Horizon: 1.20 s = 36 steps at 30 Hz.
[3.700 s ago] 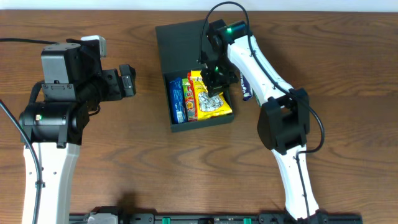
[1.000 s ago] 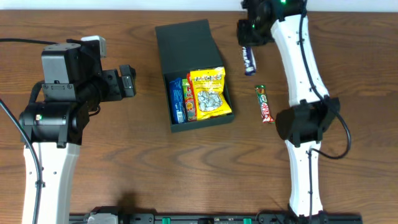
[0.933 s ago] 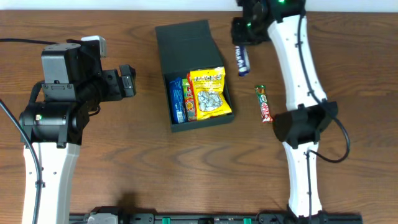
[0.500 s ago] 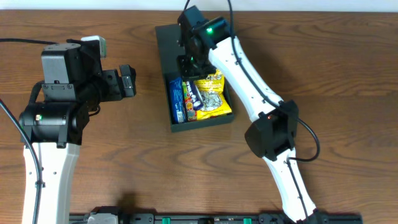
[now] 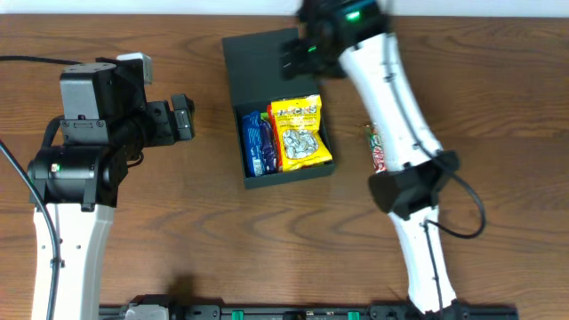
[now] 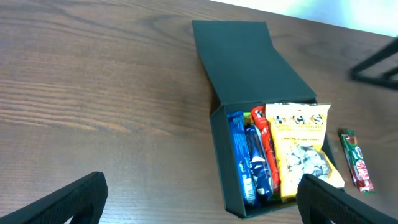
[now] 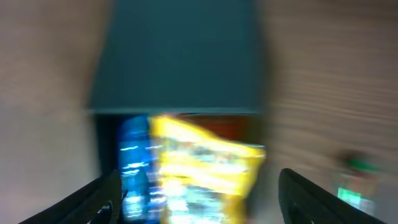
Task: Pack container
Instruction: 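Carry the Dairy Milk bar into the box and release it, then grasp the red-green wafer bar with the right gripper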
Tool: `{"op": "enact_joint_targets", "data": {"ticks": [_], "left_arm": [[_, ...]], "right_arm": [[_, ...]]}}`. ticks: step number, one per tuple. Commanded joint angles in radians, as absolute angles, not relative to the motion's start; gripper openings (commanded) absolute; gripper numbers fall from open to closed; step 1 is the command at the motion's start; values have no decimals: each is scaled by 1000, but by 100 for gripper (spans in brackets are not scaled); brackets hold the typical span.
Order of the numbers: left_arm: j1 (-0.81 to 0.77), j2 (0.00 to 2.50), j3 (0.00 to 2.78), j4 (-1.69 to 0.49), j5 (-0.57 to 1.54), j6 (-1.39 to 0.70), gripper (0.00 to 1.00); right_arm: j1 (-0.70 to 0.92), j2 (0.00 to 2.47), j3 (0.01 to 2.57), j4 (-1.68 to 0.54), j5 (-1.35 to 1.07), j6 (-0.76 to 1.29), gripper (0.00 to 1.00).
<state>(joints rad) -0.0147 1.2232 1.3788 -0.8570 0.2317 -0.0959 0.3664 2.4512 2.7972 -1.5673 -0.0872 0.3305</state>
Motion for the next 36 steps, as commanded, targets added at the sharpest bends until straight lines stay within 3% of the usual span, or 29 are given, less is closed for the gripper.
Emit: {"op": "enact_joint_targets", "data": {"ticks": [1, 6, 12, 24, 29, 32, 36], "left_arm": [[-11, 1224, 1396, -861, 225, -81, 98], [-10, 1224, 1396, -861, 198, -73, 98], [-11, 1224, 1396, -860, 199, -74, 98], [-11, 1224, 1396, -860, 199, -74, 98], [-11, 1224, 1396, -860, 199, -74, 98], [-11, 1224, 1396, -860, 199, -74, 98], [-11, 1224, 1396, -860, 199, -74, 98]], "right_arm": [[263, 2447, 2756, -1597, 68, 290, 80], [156, 2447, 2537, -1589, 75, 282, 74], [150, 2447, 2284, -1529, 56, 253, 72], [159, 2447, 2065, -1393, -35, 200, 60], [158, 2447, 2028, -1361, -35, 201, 47], [158, 2447, 2015, -1346, -35, 201, 34], [158, 2446, 2025, -1338, -35, 204, 26]]}}
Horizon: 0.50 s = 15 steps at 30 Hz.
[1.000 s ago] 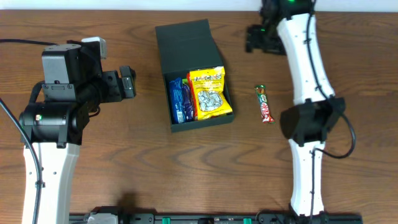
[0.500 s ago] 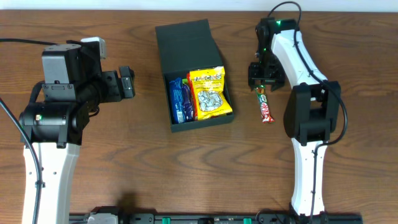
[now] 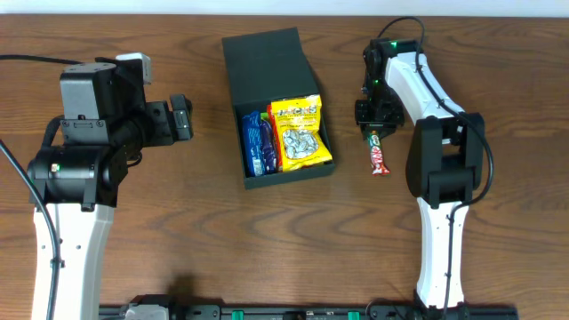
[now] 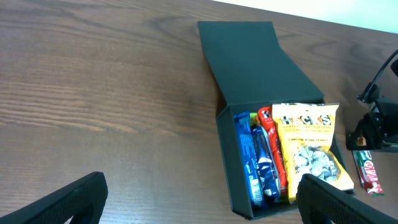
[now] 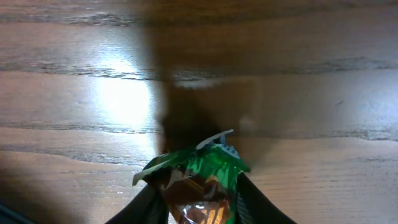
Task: Pack container
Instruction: 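Grasp the red-green wafer bar with the right gripper, then carry the wafer bar into the box and release it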
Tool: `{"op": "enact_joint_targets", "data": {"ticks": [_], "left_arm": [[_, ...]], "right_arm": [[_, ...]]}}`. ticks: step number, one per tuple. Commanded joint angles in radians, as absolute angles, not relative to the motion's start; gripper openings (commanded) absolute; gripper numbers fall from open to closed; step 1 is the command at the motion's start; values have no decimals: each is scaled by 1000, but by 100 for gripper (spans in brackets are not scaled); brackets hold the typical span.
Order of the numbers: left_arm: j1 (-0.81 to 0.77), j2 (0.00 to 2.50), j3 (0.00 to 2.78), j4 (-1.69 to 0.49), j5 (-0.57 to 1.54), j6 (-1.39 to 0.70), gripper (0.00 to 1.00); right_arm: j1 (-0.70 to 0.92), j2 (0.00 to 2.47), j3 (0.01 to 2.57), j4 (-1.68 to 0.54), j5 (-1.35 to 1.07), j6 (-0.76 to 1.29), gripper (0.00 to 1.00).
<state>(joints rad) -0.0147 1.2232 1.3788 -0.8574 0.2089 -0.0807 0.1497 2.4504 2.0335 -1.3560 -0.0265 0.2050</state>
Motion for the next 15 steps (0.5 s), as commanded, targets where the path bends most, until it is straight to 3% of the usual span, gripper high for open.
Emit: {"op": "enact_joint_targets", "data": {"ticks": [1, 7, 15], "left_arm": [[-11, 1224, 1396, -860, 199, -74, 98], [-11, 1224, 1396, -860, 199, -74, 98], [-11, 1224, 1396, -860, 200, -74, 98]], "right_arm": [[158, 2446, 2033, -1338, -36, 205, 24], [159, 2446, 2194, -1390, -92, 211, 18], [220, 2446, 2648, -1568, -179, 258, 17]]}}
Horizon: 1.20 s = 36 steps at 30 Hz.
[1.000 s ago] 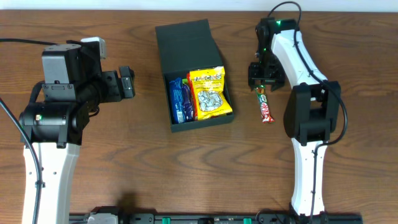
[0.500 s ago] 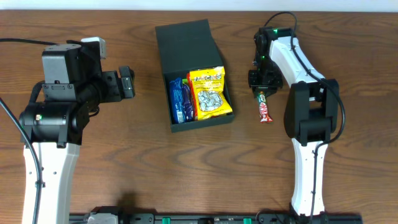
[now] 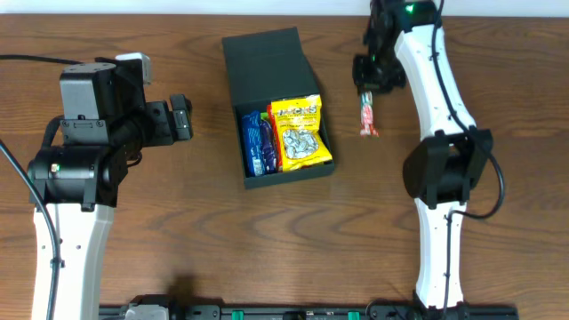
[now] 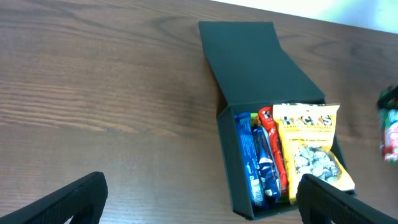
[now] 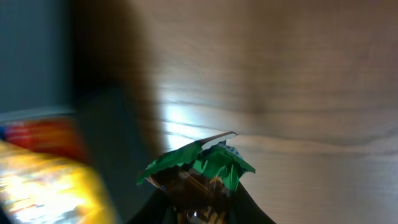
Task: Pack container
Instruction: 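Carry the wafer bar into the box and release it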
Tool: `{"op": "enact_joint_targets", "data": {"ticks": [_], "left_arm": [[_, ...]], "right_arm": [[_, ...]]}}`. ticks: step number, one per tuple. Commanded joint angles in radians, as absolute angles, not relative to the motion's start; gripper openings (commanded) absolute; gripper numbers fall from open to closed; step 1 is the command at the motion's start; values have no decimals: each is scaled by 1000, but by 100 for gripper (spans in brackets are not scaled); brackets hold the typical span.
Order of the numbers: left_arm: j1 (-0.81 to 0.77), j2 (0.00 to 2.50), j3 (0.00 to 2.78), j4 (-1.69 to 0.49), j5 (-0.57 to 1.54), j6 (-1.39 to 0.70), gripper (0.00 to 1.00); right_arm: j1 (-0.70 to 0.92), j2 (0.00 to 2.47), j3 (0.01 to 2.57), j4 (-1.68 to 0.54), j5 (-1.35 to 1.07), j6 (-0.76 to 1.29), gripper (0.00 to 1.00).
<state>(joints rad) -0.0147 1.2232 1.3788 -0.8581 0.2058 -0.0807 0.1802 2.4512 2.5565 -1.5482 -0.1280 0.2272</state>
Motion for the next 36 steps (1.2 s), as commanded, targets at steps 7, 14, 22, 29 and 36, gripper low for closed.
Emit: {"op": "enact_joint_targets", "data": {"ticks": [7, 14, 22, 29, 36], "left_arm": [[-11, 1224, 1396, -861, 199, -74, 98], [-11, 1224, 1396, -861, 200, -74, 98], [-11, 1224, 1396, -864, 200, -74, 96], [-11, 1230, 1395, -863, 203, -75, 57], [-11, 1341, 1355, -831, 205, -170, 6]], "right_arm": [[399, 2446, 2739, -1578, -289, 318, 15], [577, 2446, 2598, -1490, -284, 318, 15], [604, 2446, 2533, -1419, -270, 317, 64], [523, 2446, 2665, -1451, -270, 318, 29], [344, 2446, 2826, -1583, -212, 318, 1]]}}
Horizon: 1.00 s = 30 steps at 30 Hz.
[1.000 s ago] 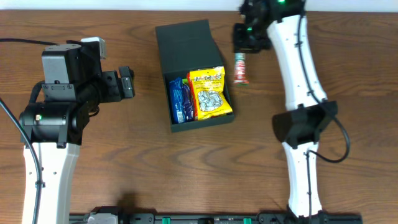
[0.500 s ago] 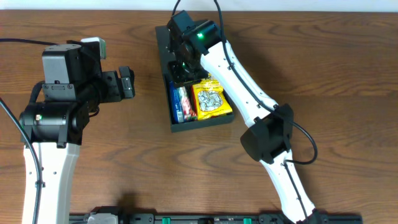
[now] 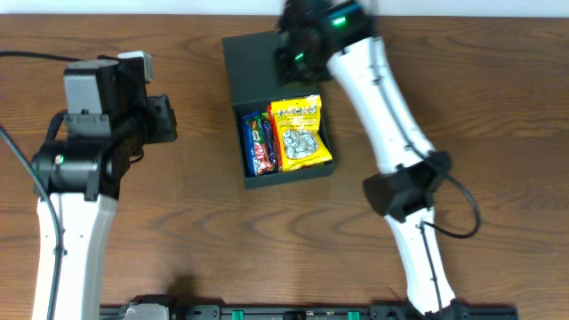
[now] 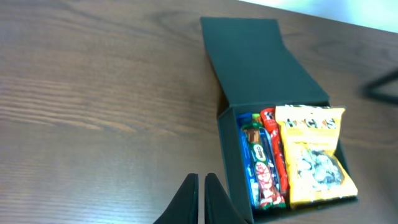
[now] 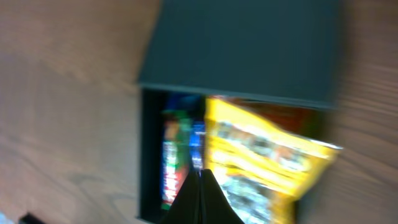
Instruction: Pack container
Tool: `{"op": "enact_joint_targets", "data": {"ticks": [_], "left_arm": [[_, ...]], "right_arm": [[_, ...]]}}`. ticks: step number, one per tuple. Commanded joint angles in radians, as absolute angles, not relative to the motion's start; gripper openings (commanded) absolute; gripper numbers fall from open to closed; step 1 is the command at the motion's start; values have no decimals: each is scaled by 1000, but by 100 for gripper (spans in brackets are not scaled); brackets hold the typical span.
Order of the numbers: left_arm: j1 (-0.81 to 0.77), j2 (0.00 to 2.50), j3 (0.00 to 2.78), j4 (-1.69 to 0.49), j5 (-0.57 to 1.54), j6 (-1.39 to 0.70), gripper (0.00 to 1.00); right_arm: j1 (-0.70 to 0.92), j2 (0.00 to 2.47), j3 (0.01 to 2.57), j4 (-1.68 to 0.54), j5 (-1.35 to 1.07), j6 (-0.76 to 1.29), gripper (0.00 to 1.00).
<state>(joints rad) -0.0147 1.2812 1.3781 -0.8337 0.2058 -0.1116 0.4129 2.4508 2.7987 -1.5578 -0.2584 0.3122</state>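
The black box [image 3: 263, 59] lies on the table with its lid folded back. Inside it, a red and green candy bar [image 4: 262, 170] rests on the blue bars [image 4: 247, 163] at the left, beside a yellow bag [image 4: 313, 153]. The bar [image 3: 259, 140] and bag [image 3: 300, 133] also show from overhead. My right gripper [image 3: 294, 53] hovers blurred above the lid; in its own view the fingertips [image 5: 200, 191] are shut together on nothing over the box contents. My left gripper [image 4: 201, 198] is shut and empty, low over the wood left of the box.
Bare brown wooden table [image 3: 498, 107] surrounds the box on all sides. The right arm's white links [image 3: 391, 124] stretch across the table right of the box. The left arm [image 3: 84, 151] stands at the left.
The candy bar, held in the air right of the box by my right gripper, now lies inside the box on the blue bars. The right gripper is over the lid, empty. My left gripper has shut.
At first the candy bar lay on the table right of the box while my open right gripper was over the box. Then that gripper was shut on the bar's green end, then held it lifted. Now the bar is in the box.
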Motion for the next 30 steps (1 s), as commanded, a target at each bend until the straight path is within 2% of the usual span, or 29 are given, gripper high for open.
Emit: {"op": "enact_joint_targets", "data": {"ticks": [1, 4, 8, 13, 17, 26, 30], "left_arm": [[-11, 1375, 1354, -828, 210, -175, 6], [-10, 1481, 1354, -803, 211, -206, 6], [-9, 1582, 1355, -740, 259, -218, 6], [3, 1595, 1355, -706, 289, -226, 6], [8, 1594, 1355, -713, 289, -226, 6], [8, 1590, 1355, -720, 316, -225, 6], [9, 1583, 1355, -721, 315, -225, 6]], "right_arm": [[306, 2446, 2823, -1618, -209, 318, 1], [238, 2447, 2746, -1680, -210, 318, 2], [225, 2447, 2551, -1698, -214, 322, 2], [233, 2447, 2292, -1664, -225, 382, 1], [239, 2447, 2161, -1649, -331, 362, 1], [360, 2447, 2111, -1636, -503, 316, 1], [409, 2447, 2111, -1639, -506, 314, 1]]}}
